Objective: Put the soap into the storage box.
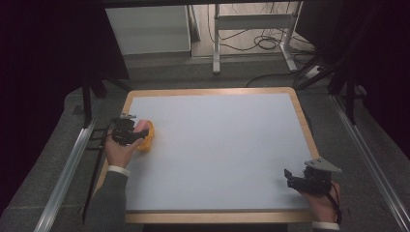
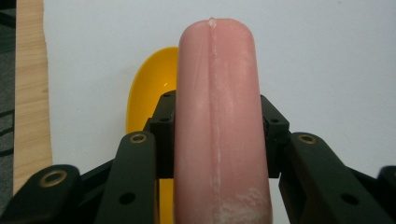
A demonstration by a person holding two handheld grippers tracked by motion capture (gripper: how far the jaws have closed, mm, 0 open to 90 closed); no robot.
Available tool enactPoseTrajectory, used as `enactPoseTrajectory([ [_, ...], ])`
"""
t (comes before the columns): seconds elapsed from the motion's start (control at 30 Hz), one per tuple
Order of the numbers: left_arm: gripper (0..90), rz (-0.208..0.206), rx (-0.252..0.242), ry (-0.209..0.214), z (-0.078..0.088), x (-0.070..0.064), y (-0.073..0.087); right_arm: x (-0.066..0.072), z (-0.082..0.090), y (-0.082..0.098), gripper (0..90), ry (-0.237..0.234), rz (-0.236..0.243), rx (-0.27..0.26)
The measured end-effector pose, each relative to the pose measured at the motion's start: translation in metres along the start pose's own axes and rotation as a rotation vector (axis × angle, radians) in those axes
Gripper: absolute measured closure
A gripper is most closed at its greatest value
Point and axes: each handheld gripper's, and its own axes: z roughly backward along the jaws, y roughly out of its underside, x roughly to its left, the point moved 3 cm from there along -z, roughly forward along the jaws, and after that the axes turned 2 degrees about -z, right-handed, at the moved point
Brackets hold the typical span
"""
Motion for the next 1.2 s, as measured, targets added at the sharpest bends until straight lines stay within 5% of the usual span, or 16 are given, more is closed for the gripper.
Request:
enactPoseTrajectory([
  [0.8,59.7,0.022,0.038,-0.01,-0.02,0.005,0.007,0.0,0.0,0.0,8.1,-0.001,0.004,0.004],
  [0.87,55.6,0.026,0.017,-0.003,-0.017,0.005,0.004,0.001,0.0,0.0,8.1,-0.003,0.003,0.005],
  [0.97,36.5,0.027,0.001,-0.005,-0.008,0.005,-0.001,0.0,0.0,0.0,8.1,-0.004,0.004,0.004],
  [1.2,24.8,0.022,-0.092,0.025,0.013,-0.002,-0.001,0.0,0.0,0.0,8.1,-0.003,0.005,0.004],
])
